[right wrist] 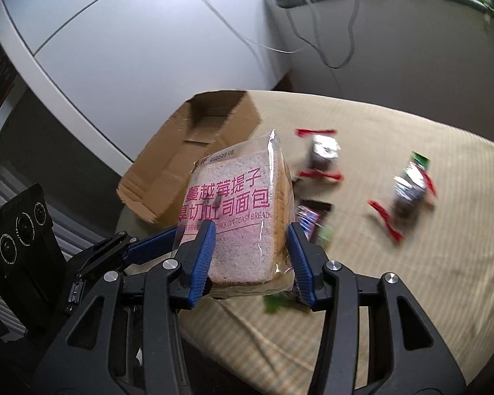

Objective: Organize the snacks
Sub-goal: 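Close both grippers on the bread bag and lift it, then carry the bread bag into the cardboard box and open both grippers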

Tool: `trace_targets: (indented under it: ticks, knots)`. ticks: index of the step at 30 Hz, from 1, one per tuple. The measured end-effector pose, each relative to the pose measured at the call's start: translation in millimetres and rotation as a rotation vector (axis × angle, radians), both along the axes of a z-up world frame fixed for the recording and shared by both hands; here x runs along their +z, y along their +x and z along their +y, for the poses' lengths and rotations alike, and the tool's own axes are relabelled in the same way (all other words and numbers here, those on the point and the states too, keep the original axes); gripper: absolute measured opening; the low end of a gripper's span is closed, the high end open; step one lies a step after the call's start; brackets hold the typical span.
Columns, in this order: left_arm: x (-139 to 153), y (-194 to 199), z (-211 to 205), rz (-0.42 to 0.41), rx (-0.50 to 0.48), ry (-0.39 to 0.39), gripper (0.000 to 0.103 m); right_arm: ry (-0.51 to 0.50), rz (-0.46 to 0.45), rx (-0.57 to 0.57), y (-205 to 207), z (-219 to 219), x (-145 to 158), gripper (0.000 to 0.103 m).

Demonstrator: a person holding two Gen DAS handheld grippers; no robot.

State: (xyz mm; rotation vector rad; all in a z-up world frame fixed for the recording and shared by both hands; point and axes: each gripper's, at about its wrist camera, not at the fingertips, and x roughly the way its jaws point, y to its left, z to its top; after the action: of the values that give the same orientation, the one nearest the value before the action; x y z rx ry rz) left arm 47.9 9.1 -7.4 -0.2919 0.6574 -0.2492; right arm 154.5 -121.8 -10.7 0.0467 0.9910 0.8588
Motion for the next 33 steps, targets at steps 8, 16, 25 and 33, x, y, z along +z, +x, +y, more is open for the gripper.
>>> trace_targets:
  ticks: [8,16,25,33]
  knots:
    - [5,-8,45,-0.018,0.099,0.017,0.048,0.014,-0.015,0.082,1,58,6,0.047]
    - [3,-10,89,-0.021,0.196,0.026,0.048,0.013,-0.032,0.151,6,113,8,0.047]
    - [-6,2,124,0.007,0.278,0.034,0.048,0.009,0.002,0.208,19,162,-5,0.047]
    - [-19,5,142,0.037,0.314,0.022,0.048,-0.023,0.017,0.234,24,190,-20,0.047]
